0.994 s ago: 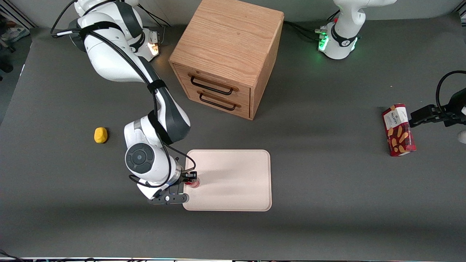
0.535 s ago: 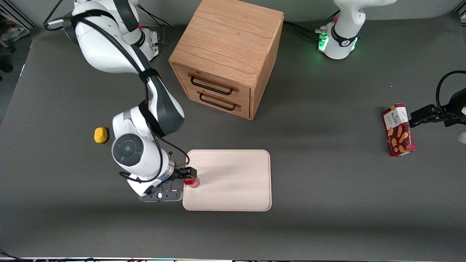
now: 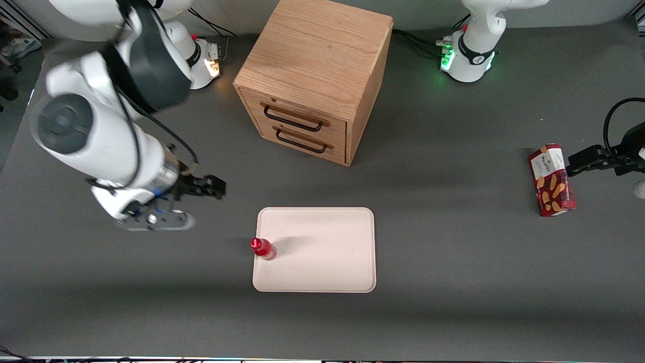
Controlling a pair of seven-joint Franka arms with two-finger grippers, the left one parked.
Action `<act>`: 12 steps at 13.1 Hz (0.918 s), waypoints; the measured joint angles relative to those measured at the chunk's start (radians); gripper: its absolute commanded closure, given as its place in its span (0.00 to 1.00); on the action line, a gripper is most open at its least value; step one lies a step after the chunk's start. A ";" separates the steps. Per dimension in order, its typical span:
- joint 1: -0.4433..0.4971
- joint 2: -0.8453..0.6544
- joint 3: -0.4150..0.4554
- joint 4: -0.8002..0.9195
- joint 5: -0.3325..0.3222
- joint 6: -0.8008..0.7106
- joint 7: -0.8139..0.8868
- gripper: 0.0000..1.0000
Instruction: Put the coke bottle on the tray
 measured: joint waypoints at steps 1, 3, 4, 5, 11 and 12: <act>-0.035 -0.048 0.014 -0.035 0.000 -0.021 -0.023 0.00; -0.130 -0.147 0.064 -0.128 0.000 -0.033 -0.098 0.00; -0.172 -0.197 0.079 -0.179 0.000 -0.033 -0.141 0.00; -0.205 -0.243 0.083 -0.229 0.000 -0.033 -0.181 0.00; -0.409 -0.397 0.094 -0.432 0.000 -0.013 -0.376 0.00; -0.445 -0.400 0.102 -0.441 0.000 -0.001 -0.408 0.00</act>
